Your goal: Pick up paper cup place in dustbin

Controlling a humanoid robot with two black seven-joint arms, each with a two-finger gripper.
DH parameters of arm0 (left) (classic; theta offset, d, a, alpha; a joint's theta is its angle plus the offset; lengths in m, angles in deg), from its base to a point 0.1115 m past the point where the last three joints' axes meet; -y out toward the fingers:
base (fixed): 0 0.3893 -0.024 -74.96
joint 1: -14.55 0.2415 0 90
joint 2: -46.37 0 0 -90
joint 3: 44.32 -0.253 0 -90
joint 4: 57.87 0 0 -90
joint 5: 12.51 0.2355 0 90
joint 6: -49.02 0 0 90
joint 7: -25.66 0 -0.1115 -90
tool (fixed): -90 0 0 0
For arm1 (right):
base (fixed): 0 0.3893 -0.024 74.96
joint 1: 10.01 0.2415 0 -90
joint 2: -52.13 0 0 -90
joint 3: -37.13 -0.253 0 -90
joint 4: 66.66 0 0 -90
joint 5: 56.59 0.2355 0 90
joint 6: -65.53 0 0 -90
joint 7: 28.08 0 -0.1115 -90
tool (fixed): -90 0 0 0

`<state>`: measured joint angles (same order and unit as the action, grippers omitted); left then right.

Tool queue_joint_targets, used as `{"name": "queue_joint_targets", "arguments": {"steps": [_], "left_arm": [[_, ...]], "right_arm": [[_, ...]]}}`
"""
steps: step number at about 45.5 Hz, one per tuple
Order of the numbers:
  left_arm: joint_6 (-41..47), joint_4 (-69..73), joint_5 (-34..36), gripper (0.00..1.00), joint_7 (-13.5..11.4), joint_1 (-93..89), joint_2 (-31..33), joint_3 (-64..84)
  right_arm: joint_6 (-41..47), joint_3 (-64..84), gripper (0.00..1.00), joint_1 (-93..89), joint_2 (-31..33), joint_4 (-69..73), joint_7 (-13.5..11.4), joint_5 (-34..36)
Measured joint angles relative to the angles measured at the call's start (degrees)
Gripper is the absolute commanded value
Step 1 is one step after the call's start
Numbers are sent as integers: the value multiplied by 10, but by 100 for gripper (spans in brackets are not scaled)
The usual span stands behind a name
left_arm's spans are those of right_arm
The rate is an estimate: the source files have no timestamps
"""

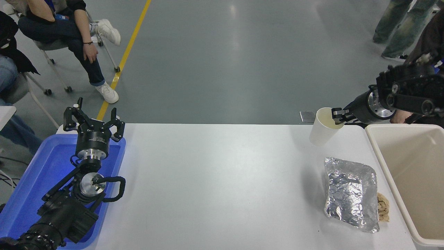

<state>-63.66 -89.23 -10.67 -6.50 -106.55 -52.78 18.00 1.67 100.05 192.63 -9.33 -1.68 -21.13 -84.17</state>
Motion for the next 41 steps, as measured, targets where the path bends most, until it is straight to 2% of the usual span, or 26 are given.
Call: {"name": "queue_joint_targets", "arguments": {"steps": [12, 29, 34, 41], "left_arm": [[0, 0, 0, 99, 0, 0, 0, 0], [0, 0, 0, 99, 0, 0, 0, 0], [0, 0, 0, 99, 0, 0, 0, 0], [0, 0, 0, 99, 0, 0, 0, 0]], "right_arm": [[44, 52, 0, 130, 16, 54, -1, -1], [58, 104, 0, 190, 30, 68, -5, -4], [58, 127, 0, 191, 50, 55, -6, -8], [55, 148, 0, 161, 111, 9, -7, -33]]}}
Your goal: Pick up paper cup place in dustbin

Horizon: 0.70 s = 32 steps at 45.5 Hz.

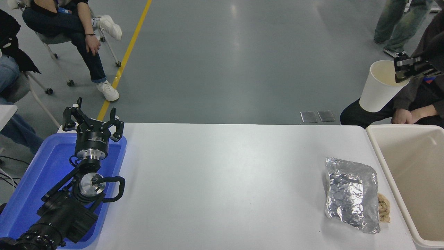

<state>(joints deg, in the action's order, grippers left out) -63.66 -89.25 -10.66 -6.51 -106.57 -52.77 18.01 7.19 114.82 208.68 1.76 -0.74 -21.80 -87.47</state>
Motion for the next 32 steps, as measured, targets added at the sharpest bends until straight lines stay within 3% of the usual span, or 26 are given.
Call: {"name": "queue_joint_targets", "arguments": {"steps": [10, 19, 32], "left_arm": [[0, 0, 0, 99, 0, 0, 0, 0], [0, 0, 0, 99, 0, 0, 0, 0], [0, 0, 0, 99, 0, 0, 0, 0]], "right_arm": [[-12, -16, 0, -92, 91, -97, 3, -30], [-55, -122, 0, -274, 153, -190, 5, -39], [-151, -357, 0, -584, 132, -300, 5, -39]]}}
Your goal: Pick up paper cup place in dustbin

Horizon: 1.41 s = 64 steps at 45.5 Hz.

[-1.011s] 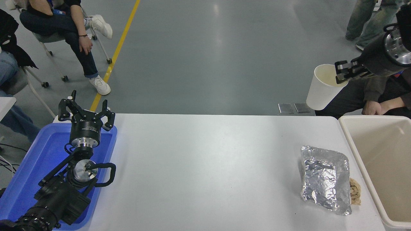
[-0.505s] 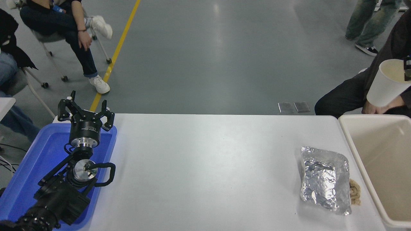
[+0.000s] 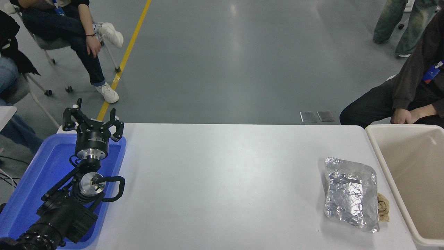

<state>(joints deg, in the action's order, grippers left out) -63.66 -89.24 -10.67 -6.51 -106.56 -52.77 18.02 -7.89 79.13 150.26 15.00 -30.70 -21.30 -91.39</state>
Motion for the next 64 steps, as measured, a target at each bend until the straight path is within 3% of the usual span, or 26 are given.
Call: {"name": "queue_joint_targets", "arguments": {"steps": [17, 18, 19, 20, 21, 35, 45, 56, 64], "left_arm": [[0, 1, 0, 99, 0, 0, 0, 1], [0, 1, 0, 99, 0, 0, 0, 1], [0, 1, 0, 99, 0, 0, 0, 1], [0, 1, 0, 99, 0, 0, 0, 1], [0, 1, 0, 99, 0, 0, 0, 1], [0, 1, 0, 99, 0, 0, 0, 1], [0, 1, 0, 99, 0, -1, 0, 1], [0, 0, 0, 99, 0, -1, 0, 0], [0, 0, 0, 99, 0, -1, 0, 0]], "right_arm": [[-70, -214, 0, -253, -111, -159, 0, 1], [-74, -223, 16, -263, -117, -166, 0, 1], [-75, -226, 57, -266, -120, -168, 0, 1], [-78, -232, 90, -272, -124, -172, 0, 1], [-81, -236, 99, -277, -127, -175, 0, 1], [-97, -276, 100, -302, -153, -189, 0, 4], [-82, -260, 100, -256, -133, -144, 0, 3], [-39, -136, 100, -64, -57, 35, -1, -8], [-9, 11, 100, 128, -36, 193, -1, -14]]}}
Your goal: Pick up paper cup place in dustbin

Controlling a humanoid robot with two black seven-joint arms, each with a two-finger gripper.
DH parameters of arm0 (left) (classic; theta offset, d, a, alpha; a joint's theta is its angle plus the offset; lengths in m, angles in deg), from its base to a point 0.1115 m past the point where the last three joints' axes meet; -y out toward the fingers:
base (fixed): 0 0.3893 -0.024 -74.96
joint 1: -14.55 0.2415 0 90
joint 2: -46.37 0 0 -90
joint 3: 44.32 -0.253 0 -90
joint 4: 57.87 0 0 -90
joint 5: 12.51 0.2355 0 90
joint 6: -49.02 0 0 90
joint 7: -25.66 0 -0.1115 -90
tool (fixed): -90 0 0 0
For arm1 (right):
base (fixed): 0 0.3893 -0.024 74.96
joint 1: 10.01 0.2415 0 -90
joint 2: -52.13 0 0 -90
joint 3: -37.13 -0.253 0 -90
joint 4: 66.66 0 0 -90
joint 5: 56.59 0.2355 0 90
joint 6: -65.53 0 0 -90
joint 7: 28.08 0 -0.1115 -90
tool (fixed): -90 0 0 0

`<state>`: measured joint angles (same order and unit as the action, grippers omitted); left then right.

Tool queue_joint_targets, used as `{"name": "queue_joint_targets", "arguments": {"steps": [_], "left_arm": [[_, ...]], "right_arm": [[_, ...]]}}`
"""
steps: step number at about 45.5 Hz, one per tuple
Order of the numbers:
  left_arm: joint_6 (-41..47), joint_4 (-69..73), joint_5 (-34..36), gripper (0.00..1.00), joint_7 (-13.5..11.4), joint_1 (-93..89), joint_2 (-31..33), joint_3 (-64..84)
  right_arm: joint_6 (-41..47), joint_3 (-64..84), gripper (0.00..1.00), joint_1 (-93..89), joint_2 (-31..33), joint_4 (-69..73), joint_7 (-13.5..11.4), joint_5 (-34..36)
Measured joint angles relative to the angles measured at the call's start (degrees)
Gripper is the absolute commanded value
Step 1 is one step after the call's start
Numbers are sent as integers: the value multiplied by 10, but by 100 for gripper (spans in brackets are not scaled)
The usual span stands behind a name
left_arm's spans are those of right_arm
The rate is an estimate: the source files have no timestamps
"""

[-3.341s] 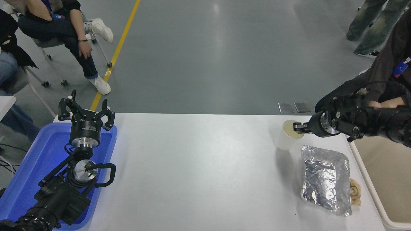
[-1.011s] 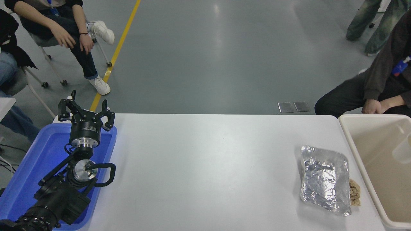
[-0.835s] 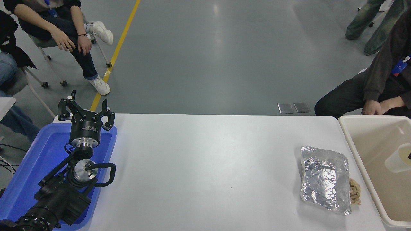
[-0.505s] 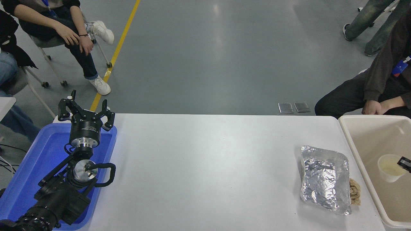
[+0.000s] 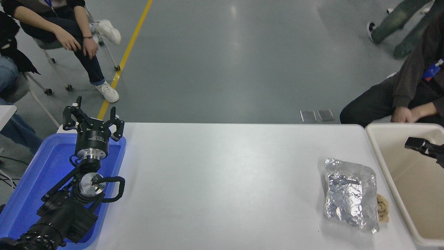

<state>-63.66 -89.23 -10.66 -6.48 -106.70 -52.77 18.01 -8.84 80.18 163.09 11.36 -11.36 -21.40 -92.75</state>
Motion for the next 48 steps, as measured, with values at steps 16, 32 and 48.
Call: {"name": "queue_joint_targets", "arguments": {"steps": [16, 32, 48], "left_arm": [[0, 0, 0, 99, 0, 0, 0, 0], [0, 0, 0, 99, 0, 1, 0, 0], [0, 0, 0, 99, 0, 1, 0, 0]], "right_arm": [[142, 213, 100, 349, -98, 253, 0, 40], [256, 268, 100, 540, -306, 342, -2, 194], [287, 263, 100, 587, -424, 344, 0, 291]]}}
